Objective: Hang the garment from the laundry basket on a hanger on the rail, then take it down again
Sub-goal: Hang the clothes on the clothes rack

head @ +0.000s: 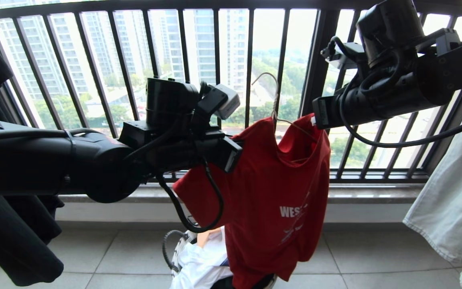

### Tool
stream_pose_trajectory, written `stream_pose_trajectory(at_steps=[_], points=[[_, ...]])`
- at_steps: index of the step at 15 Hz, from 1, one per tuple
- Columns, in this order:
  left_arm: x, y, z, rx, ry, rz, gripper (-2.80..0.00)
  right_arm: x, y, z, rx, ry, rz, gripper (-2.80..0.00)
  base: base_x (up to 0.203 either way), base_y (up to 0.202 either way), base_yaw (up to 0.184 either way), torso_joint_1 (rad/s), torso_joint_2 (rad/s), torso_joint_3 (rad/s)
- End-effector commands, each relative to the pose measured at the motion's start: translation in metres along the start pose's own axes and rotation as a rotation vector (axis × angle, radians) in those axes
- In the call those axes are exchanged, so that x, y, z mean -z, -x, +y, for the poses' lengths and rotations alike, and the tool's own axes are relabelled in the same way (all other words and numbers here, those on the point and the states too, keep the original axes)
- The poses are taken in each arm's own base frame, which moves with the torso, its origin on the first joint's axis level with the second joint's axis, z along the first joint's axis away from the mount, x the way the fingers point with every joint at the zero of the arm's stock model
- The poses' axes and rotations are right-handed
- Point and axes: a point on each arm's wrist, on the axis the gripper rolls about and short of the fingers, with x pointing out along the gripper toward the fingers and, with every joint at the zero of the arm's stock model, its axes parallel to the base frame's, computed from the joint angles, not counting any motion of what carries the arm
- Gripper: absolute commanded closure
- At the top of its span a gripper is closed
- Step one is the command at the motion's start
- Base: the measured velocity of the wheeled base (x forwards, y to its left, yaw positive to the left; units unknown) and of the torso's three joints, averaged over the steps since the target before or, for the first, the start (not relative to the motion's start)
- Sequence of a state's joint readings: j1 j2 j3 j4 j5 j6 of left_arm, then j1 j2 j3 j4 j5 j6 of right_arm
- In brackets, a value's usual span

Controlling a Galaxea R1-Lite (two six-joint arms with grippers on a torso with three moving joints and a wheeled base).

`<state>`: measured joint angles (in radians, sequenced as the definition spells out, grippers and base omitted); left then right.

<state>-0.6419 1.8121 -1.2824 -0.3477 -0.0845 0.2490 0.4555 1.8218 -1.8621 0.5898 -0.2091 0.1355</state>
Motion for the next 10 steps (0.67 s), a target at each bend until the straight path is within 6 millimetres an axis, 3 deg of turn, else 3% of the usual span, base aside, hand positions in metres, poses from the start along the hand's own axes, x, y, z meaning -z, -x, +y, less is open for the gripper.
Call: stream_pose_trajectory(at_steps=[1,5,10], points=[[-0.009,0.016,-0.001,-0.001,-0.004,-0.03,0.0,-0.001,-0.007,-0.015,0.044,-0.022,0.009,0.0,0.0,0.0,0.0,0.0,0.0,0.0],[-0.017,0.031,-0.001,-0.005,-0.007,-0.054,0.0,0.001,-0.023,-0.033,0.097,-0.046,0.019,0.0,0.0,0.0,0.0,0.0,0.0,0.0],[-0.022,0.045,0.0,-0.021,-0.041,-0.07,0.0,0.002,-0.038,-0.039,0.125,-0.035,0.028,0.0,0.0,0.0,0.0,0.0,0.0,0.0]])
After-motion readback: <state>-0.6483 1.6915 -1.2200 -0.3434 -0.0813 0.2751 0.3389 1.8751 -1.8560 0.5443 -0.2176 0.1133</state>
